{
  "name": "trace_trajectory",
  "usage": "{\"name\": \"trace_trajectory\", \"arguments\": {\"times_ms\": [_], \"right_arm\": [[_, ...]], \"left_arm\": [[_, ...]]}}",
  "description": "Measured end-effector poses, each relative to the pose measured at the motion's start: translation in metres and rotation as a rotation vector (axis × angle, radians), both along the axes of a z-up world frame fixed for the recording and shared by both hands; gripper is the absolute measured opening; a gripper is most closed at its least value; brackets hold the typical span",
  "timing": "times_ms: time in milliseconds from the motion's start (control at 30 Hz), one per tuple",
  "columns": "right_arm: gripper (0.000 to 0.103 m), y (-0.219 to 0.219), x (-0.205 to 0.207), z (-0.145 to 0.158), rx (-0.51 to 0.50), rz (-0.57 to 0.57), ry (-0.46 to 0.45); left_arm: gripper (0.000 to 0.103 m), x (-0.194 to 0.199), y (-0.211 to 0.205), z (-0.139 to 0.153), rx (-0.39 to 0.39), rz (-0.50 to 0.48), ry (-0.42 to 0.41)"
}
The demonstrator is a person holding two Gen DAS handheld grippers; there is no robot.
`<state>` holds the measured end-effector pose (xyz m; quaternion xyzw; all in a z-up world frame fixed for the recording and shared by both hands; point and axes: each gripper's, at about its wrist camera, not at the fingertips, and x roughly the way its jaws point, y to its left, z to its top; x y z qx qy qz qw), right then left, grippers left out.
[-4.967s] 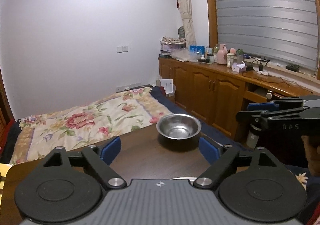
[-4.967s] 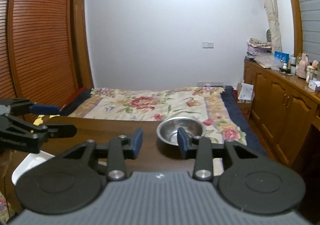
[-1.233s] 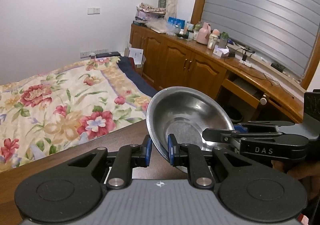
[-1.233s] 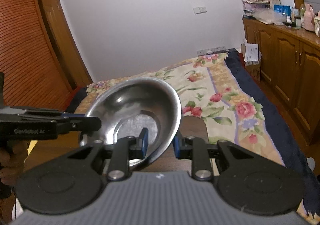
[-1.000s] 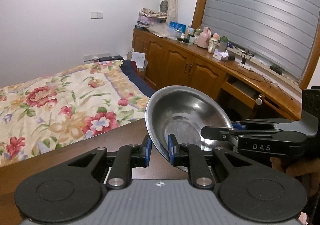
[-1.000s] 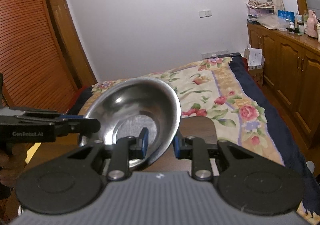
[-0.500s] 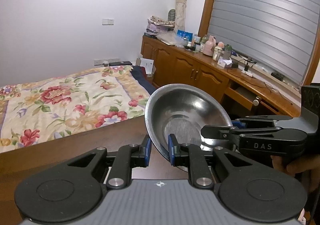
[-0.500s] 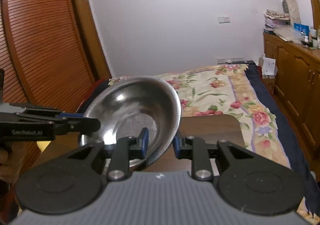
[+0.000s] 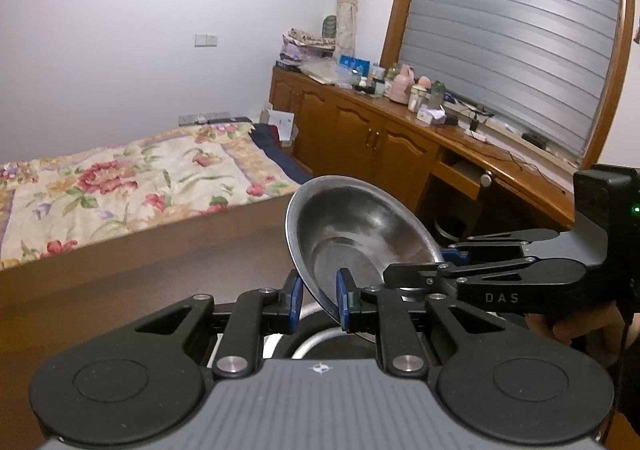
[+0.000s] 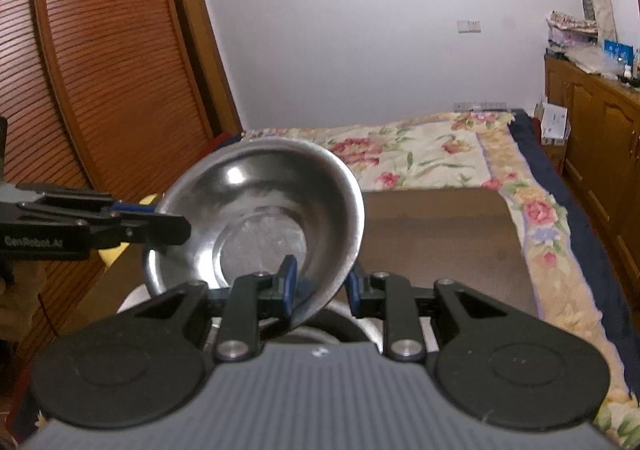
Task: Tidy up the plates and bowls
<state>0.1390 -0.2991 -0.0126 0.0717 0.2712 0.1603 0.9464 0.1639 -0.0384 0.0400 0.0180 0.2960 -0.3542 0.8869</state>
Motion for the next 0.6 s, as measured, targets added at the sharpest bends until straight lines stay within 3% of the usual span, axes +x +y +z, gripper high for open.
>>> {"name": "trace_trajectory", "arguments": {"times_ms": [600], "right_arm": [[0.027,0.011,-0.023,-0.048,-0.024,0.018,0.098]], "left_arm": [[0.021,-0.027,0.002,-0.074,0.045,0.02,0.103]]}}
